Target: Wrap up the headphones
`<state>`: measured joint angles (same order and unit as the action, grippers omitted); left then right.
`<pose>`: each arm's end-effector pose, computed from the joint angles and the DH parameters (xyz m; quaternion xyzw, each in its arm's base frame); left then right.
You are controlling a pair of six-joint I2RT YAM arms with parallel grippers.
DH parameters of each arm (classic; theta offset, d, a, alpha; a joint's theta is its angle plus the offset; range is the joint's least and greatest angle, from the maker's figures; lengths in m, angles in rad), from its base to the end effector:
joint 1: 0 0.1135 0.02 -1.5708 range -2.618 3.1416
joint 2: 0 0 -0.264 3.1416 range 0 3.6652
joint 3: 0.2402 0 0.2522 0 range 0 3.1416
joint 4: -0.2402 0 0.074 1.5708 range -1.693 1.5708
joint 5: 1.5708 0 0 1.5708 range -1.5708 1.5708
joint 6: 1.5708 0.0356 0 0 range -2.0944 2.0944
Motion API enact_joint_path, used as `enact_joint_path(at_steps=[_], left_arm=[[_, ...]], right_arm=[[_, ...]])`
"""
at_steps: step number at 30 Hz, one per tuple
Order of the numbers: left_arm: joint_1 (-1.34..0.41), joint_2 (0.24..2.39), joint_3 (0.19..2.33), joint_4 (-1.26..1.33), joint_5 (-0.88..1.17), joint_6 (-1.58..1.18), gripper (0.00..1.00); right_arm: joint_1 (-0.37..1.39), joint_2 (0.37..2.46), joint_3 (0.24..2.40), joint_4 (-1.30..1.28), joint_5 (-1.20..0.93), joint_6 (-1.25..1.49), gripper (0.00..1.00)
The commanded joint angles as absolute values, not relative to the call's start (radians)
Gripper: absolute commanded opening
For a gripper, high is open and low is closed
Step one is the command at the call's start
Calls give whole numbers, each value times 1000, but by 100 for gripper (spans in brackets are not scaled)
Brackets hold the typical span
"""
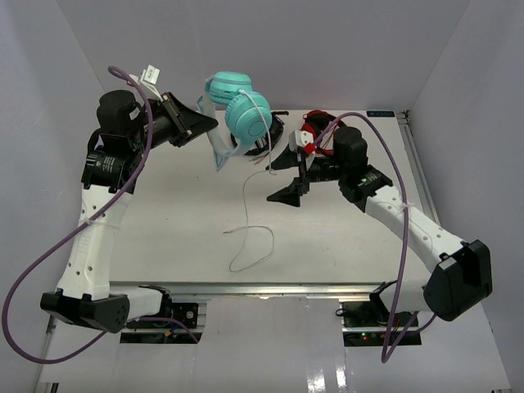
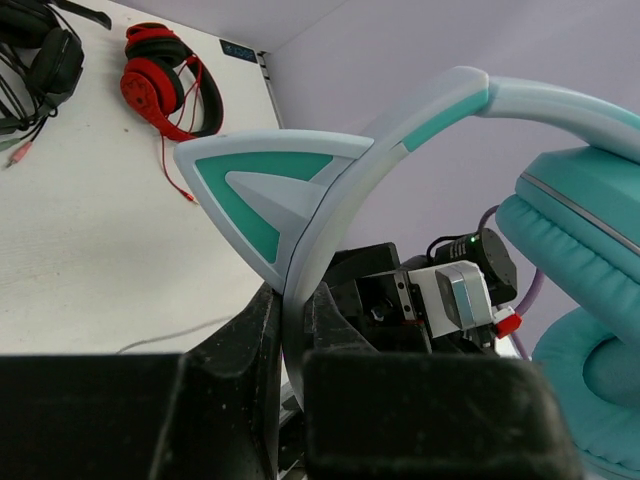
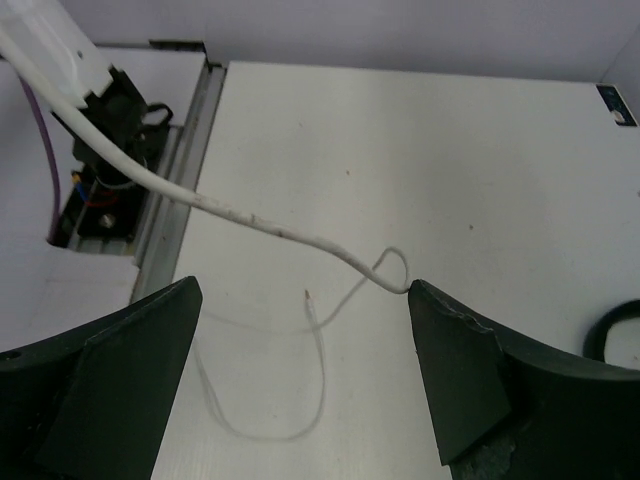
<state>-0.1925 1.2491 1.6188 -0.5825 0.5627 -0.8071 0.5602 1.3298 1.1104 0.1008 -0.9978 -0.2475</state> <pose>0.2369 -0.0655 0.4864 -0.0599 0.7653 -0.4788 0.4260 0.2398 0.1857 0.3641 -0.5501 0.4790 0.4442 0.5202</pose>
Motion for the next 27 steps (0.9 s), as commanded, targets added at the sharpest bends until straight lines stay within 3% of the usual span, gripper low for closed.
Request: enact_joint_path(at_steps=[1, 4, 17, 27], left_arm=[[-202, 1224, 1687, -537, 600, -875, 0], [-213, 1236, 1706, -522, 611, -899, 0], [-256, 1276, 1824, -507, 620, -973, 0], [-265, 1272, 1822, -490, 623, -1000, 0]], right_arm=[[611, 1307, 1014, 457, -1114, 51, 90], [620, 1324, 963, 618, -1098, 157, 90], [702, 1540, 1076, 676, -992, 231, 90], [793, 1625, 1026, 947, -985, 426, 90]])
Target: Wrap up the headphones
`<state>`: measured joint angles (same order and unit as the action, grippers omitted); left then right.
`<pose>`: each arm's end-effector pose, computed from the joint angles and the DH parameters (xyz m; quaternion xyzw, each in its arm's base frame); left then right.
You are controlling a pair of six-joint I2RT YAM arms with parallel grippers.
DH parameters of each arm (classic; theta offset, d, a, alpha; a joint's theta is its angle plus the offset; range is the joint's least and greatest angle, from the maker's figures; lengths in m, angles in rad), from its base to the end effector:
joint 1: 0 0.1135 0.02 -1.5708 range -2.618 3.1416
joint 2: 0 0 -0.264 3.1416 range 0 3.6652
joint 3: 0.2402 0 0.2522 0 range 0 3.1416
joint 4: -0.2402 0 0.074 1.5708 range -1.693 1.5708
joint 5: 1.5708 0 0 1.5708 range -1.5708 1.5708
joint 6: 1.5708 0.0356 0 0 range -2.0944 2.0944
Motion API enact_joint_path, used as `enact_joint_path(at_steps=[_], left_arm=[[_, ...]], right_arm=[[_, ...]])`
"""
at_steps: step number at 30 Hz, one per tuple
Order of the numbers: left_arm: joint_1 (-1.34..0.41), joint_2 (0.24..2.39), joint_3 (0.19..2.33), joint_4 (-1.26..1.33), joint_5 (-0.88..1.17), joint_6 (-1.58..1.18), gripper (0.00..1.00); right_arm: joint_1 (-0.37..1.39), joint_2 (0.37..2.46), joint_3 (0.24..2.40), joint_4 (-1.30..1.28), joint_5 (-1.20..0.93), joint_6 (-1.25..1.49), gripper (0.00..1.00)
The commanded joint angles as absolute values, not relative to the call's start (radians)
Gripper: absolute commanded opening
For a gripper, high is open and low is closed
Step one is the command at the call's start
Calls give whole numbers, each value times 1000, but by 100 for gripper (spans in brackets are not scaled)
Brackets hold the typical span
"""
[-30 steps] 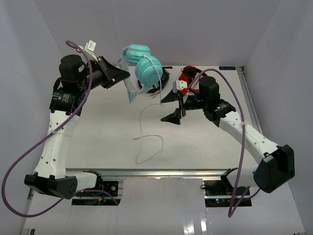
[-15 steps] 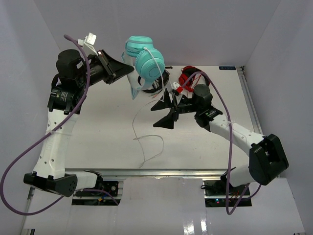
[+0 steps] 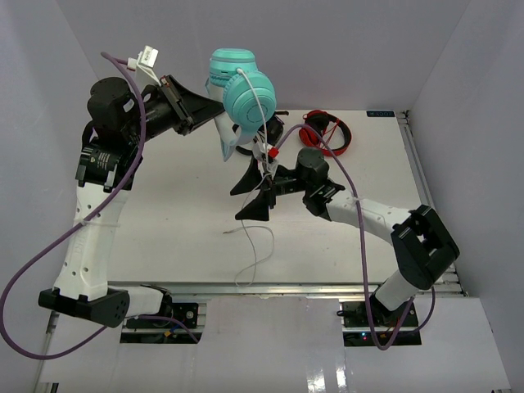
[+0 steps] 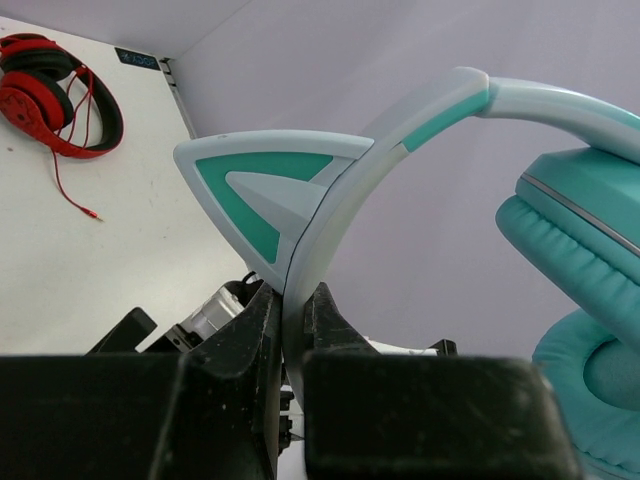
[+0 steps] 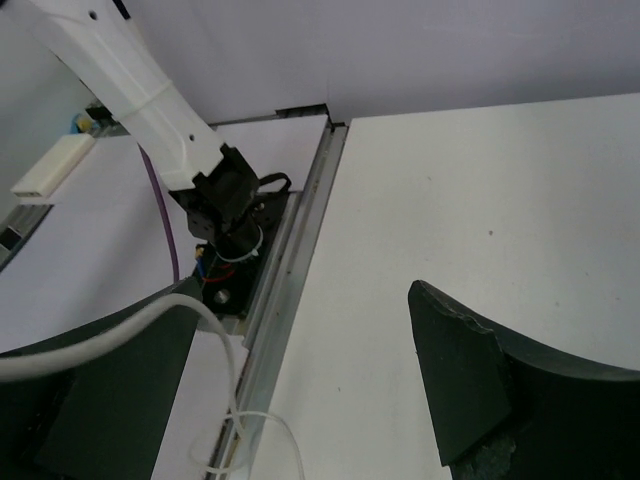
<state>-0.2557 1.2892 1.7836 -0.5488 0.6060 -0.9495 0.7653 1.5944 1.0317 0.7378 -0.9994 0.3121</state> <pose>0.2241 -0.0795 0.5305 -0.0427 0.7215 -0.5505 0.4179 0.2369 0.2691 0.3137 -0.4845 0.4671 0.6093 0.4193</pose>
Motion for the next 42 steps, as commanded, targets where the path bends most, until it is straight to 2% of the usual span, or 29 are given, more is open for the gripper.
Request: enact_joint_path(at_steps=[1, 4, 6, 8, 10, 14, 16, 23, 26, 32, 37, 42], left_arm=[[-266, 1271, 1822, -487, 623, -1002, 0], [-267, 1266, 1821, -485, 624, -1006, 0], [-267, 1260, 1809, -486, 623, -1008, 0], [-267, 1254, 1802, -485, 621, -1008, 0], [-267, 1249, 1800, -486, 616, -1004, 0], [-267, 1239, 1795, -485, 587, -993, 0], [-267, 1230, 1789, -481, 566, -986, 0], [-267, 1180, 1740, -471, 459, -943, 0], [-267, 1148, 1700, -476, 374, -902, 0], [-267, 1061, 1558, -486, 96, -827, 0], [-268, 970, 1436, -421, 15, -849, 0], [-267, 941, 1434, -400, 24, -858, 0]], right_arm=[[797, 1644, 1031, 968, -985, 441, 92], [820, 1686, 1048, 1008, -988, 468, 98], [841, 1706, 1068, 1017, -994, 477, 94], [855, 1722, 1079, 1018, -999, 479, 85], [861, 1723, 1083, 1016, -1002, 480, 69], [857, 1693, 1059, 967, -994, 443, 17], [848, 1657, 1025, 906, -989, 402, 9], [763, 1474, 885, 690, -950, 206, 8], [680, 1371, 844, 515, -923, 86, 8], [481, 1233, 790, 169, -840, -56, 8], [348, 1141, 724, 42, -875, -116, 8], [310, 1077, 693, 18, -982, -159, 8]])
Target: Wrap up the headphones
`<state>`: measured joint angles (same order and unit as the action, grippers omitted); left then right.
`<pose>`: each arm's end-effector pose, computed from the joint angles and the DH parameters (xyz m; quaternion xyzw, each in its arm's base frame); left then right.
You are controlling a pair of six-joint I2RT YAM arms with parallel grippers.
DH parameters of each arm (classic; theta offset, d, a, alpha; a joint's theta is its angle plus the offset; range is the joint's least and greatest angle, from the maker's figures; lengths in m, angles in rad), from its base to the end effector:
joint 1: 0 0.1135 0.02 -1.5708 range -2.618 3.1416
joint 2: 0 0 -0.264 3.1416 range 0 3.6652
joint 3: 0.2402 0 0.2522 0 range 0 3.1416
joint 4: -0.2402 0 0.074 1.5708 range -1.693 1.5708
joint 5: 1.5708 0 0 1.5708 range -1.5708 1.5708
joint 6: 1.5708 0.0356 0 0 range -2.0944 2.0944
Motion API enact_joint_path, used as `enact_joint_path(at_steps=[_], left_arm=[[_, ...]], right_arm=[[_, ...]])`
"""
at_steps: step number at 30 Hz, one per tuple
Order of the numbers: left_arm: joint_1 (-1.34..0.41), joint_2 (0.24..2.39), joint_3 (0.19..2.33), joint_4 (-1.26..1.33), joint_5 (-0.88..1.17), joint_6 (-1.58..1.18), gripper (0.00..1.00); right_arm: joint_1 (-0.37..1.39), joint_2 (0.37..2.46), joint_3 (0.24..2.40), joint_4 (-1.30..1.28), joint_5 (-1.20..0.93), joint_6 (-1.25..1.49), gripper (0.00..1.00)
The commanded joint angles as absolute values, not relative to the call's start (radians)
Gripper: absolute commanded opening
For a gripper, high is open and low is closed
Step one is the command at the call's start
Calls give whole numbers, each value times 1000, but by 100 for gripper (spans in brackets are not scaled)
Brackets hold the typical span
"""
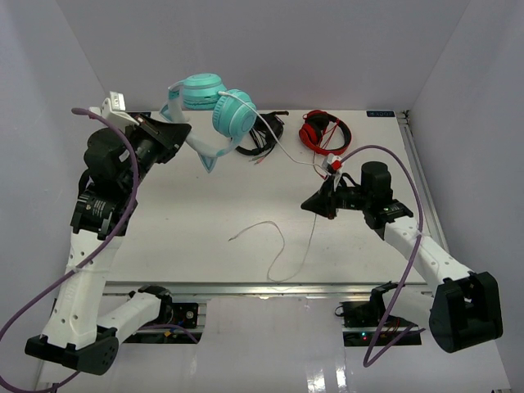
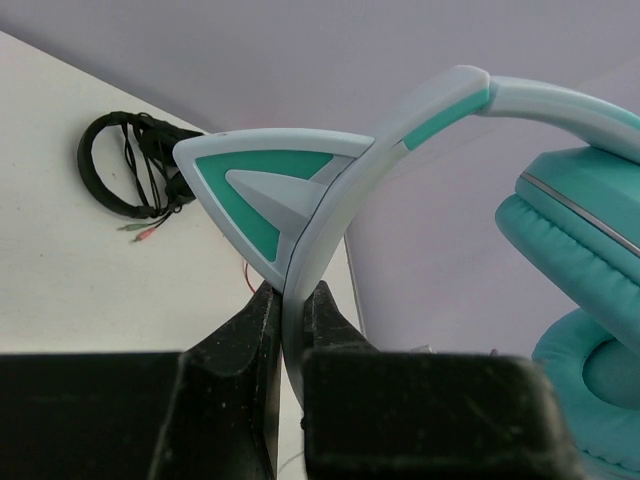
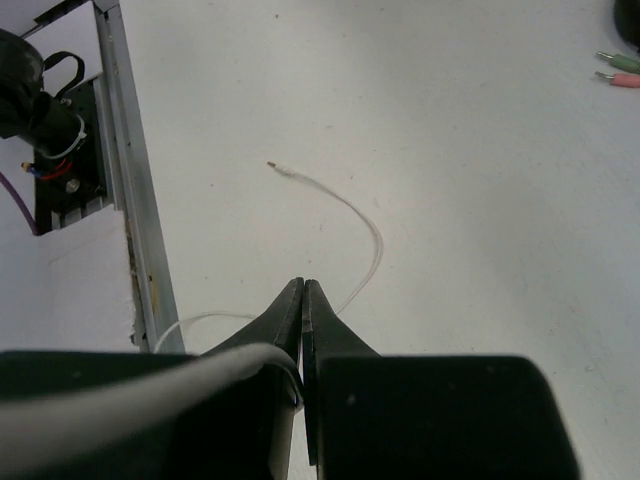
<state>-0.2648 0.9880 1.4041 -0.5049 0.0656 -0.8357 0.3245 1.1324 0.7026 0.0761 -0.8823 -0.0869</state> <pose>0.1766 -0.0503 0.4781 -0.1864 0.7138 -0.3734 0.5624 0.2246 0.1046 0.2715 -0.3905 0.6764 0.4091 0.4718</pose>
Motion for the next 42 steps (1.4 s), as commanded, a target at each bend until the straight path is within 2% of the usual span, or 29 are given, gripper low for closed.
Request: enact_joint_path(at_steps=[1, 5, 11, 14, 19, 23, 27, 33, 37, 42], left_arm=[[-267, 939, 1441, -412, 20, -852, 0], [-267, 919, 1443, -476, -46, -803, 0], [-267, 932, 1462, -591, -147, -669, 0], [-267, 987, 1465, -635, -243, -566, 0], [-267, 1122, 1424, -640, -325, -420, 0], [-268, 1245, 1387, -623, -295, -316, 0], [-290, 1322, 1335, -609, -200, -213, 0], [-416, 1340, 1241, -585, -40, -68, 0], [-579, 1331, 1194, -544, -10, -46, 0], [-796, 1348, 1181, -501, -31, -38, 0]], right_arm=[[303, 1068, 693, 20, -1007, -160, 8], [260, 1057, 713, 24, -1088, -143, 8], [171, 1043, 796, -105, -1011, -208, 8], [147, 1016, 887, -270, -862, -335, 8], [129, 909, 917, -428, -599, -512, 8], [129, 804, 954, -474, -437, -648, 8], [129, 800, 1046, -464, -376, -749, 8], [129, 924, 1261, -402, -465, -706, 8], [141, 1043, 1408, -313, -578, -516, 8], [171, 1131, 1462, -218, -592, -363, 8]])
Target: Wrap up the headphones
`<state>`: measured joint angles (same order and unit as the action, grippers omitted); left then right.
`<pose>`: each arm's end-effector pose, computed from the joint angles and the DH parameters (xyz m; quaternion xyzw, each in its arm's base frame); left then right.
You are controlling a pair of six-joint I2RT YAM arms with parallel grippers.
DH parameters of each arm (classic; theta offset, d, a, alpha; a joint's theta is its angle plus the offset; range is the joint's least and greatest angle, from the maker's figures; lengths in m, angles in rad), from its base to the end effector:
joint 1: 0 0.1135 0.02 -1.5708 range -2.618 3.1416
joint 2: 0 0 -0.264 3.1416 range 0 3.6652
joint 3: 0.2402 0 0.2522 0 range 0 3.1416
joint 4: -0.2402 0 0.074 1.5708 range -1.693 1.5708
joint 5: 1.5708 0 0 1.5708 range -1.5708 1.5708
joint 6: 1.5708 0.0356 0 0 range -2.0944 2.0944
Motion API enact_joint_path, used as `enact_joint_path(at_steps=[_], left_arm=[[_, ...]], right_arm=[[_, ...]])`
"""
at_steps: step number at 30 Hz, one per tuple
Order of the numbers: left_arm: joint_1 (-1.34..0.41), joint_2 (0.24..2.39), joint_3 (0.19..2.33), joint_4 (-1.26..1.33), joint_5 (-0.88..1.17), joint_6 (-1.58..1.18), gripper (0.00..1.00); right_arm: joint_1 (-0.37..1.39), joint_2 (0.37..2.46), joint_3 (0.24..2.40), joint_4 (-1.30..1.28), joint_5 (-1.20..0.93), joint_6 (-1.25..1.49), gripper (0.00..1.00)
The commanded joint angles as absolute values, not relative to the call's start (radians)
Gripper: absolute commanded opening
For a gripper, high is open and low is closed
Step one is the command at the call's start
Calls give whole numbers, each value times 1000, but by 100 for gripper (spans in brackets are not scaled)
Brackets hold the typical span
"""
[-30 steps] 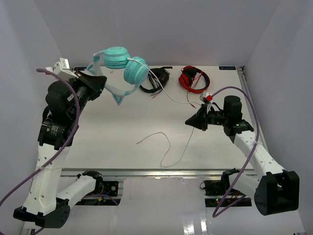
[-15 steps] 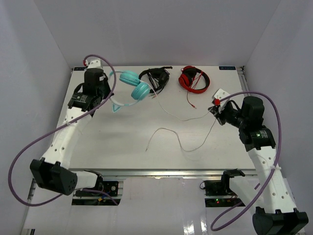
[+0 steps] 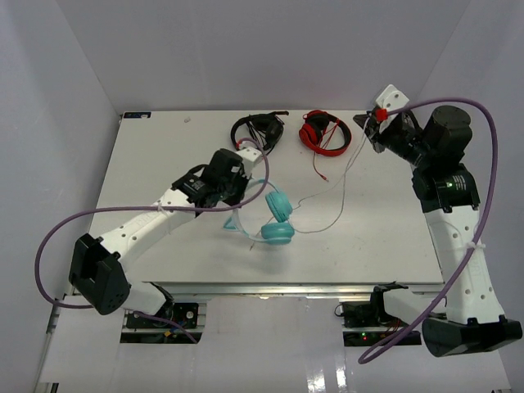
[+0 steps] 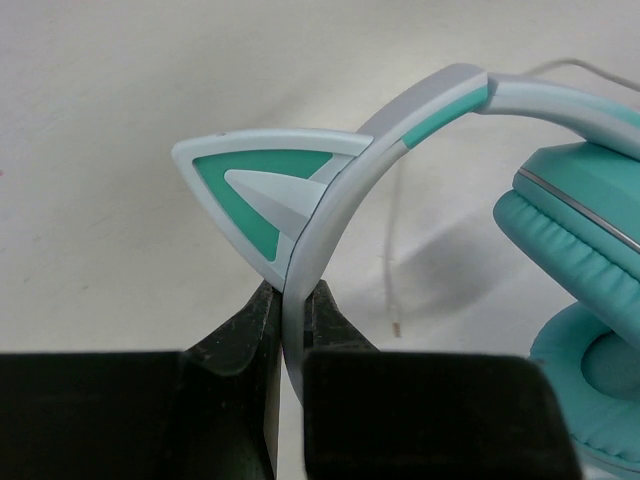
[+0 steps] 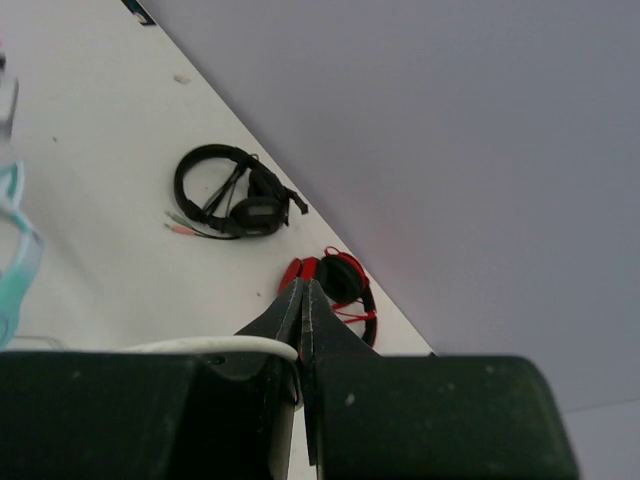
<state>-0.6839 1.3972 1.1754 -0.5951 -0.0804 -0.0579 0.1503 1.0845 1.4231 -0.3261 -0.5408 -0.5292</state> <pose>0.2355 -0.1883 0.2984 0.2720 0.8885 -0.0985 0.3563 0.2071 0.0499 0.4862 -0.4048 0.5751 0.0552 0.7087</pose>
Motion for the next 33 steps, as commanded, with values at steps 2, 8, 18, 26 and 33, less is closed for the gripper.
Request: enact_joint_path(at_steps=[2, 8, 18, 26, 33], left_arm=[[-838, 1351, 1181, -492, -42, -41, 0], [-896, 1329, 1167, -434, 17, -60, 0], [-953, 1315, 1168, -376, 21, -99, 0], [-953, 1367, 1233, -479, -311, -167, 0], [-952, 1457, 1375, -564, -390, -278, 0]], right_arm=[[172, 1151, 1459, -200, -598, -331, 8], [183, 1172, 1404, -177, -613, -292, 8], [195, 1198, 1307, -199, -567, -339, 8], [330, 1084, 1178, -315, -892, -358, 8], [371, 1022, 1094, -401, -925, -443, 8]])
